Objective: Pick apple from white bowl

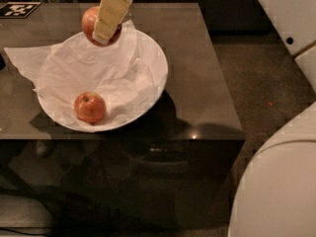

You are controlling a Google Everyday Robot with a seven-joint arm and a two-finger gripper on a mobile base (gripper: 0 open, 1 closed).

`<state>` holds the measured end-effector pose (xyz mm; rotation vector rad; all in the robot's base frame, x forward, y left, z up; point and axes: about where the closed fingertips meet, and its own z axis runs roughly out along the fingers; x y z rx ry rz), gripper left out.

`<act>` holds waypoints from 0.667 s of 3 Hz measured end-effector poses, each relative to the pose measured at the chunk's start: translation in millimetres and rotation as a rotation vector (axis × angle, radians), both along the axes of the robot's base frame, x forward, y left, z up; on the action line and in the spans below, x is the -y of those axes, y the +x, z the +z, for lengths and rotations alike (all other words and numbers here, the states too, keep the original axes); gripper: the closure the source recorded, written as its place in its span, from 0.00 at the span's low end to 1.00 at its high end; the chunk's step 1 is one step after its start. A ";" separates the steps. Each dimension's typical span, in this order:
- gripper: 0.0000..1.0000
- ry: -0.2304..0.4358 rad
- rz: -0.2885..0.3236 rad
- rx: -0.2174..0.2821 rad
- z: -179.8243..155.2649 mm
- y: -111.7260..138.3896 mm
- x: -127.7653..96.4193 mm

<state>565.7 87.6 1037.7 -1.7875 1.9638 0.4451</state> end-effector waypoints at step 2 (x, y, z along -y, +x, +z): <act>1.00 -0.022 -0.016 0.065 47.0 -12.5 -33.4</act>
Offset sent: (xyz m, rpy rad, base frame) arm -0.0351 0.0315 0.0797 -0.1019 -0.0527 -0.0396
